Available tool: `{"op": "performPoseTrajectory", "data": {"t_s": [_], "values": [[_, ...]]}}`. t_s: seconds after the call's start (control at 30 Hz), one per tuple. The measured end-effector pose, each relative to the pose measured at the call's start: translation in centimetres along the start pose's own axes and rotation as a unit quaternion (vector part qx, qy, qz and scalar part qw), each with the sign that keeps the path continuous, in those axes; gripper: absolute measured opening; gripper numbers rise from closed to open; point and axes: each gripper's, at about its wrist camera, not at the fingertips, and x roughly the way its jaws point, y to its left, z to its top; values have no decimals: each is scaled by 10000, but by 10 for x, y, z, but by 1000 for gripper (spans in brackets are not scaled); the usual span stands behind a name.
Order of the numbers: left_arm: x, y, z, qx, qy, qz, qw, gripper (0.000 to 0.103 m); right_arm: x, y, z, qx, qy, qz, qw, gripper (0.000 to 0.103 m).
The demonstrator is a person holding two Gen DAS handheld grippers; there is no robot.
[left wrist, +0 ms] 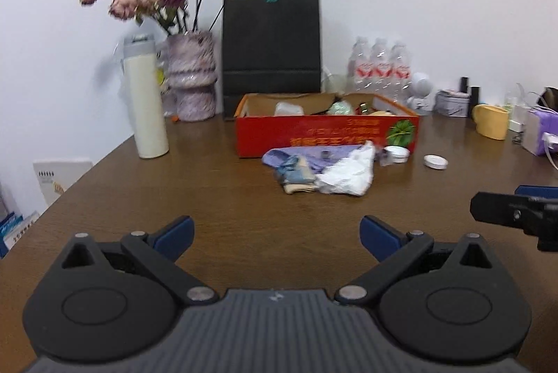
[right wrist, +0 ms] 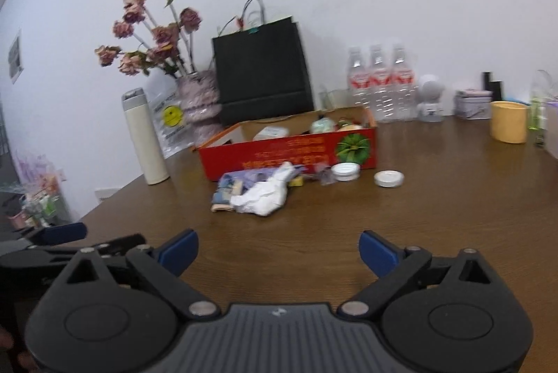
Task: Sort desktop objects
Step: 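Move both tools back over the items on the table, then grasp the blue plastic wrapper with the left gripper while the right grasps a clear packet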
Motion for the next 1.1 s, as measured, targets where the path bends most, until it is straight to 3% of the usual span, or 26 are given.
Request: {"op": "performPoseTrajectory", "data": {"t_s": [0.07,0.13,0.23,0.4,0.47,0.57,0.67,0.7,0.77,0.83,0.97,1.1], "values": [[16,7,8,-70,61,-76,9999,103,21,2,13,-299,136,46,9994,86],[36,9,15,-35,95,-188,9998,101,47,2,27,-505,259,33,9984,66],[70,6,26,252,198,-317,9990,93,89,0,46,-682,376,85,9969,47],[129,4,52,141,424,-584,9973,79,170,3,75,-1139,949,772,9859,42],[153,3,59,79,612,-543,9966,67,197,2,86,-1266,1038,844,9829,39],[179,4,62,-37,854,-717,9938,61,227,0,98,-1407,1067,828,9808,39],[194,6,58,-178,1035,-790,9913,59,247,-1,105,-1491,1144,1107,9759,38],[197,7,57,-238,1096,-834,9902,57,254,-1,106,-1532,1213,1211,9732,38],[204,9,56,-304,1235,-879,9880,40,264,-2,101,-1609,1284,1321,9696,37],[203,13,55,-364,1248,-834,9880,37,273,-1,94,-1656,1464,1354,9658,27],[192,29,59,-692,1178,-747,9878,25,275,4,78,-1885,1421,1337,9625,24],[174,39,62,-851,1033,-650,9889,21,270,11,73,-2068,1333,1257,9611,21]]}}
